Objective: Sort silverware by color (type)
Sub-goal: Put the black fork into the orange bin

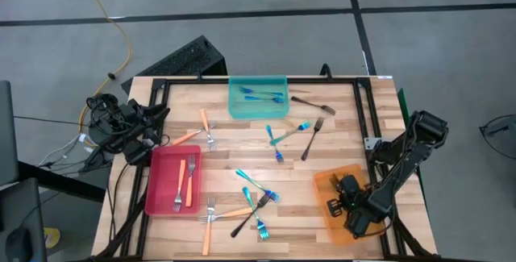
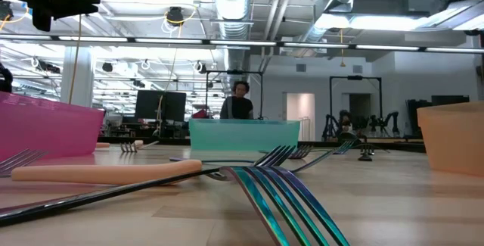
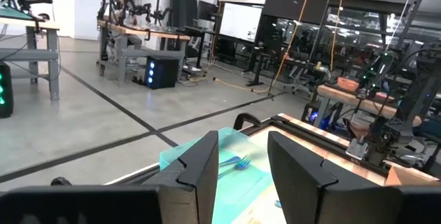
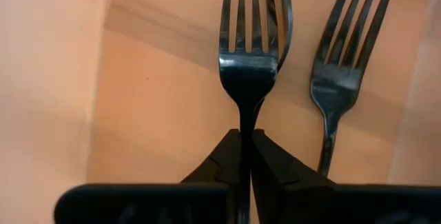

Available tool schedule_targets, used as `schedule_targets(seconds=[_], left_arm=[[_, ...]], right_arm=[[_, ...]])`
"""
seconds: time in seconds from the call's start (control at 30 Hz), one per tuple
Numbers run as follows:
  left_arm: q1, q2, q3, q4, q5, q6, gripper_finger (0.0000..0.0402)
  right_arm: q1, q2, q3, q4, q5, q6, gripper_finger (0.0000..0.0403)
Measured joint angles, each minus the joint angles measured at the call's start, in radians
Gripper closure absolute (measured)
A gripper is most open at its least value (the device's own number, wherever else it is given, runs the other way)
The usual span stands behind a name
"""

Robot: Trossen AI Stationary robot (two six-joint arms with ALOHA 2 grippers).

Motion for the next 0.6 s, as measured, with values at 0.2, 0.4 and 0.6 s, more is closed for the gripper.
schedule_targets(seconds=[0.2,0.4,0.6], left_arm=[[0.000,0.000,0.000,0.000,0.000,0.000,0.0289],[0.000,0.000,0.000,0.000,0.000,0.000,0.0289],[0.000,0.000,0.000,0.000,0.000,0.000,0.0289]], right_arm=[[0.003,0.000,0.000,0.005,-0.028,-0.023,0.0353],[0.003,0.000,0.000,0.005,-0.031,-0.051,0.0352],[0.003,0.000,0.000,0.008,-0.032,-0.099,0.0336]])
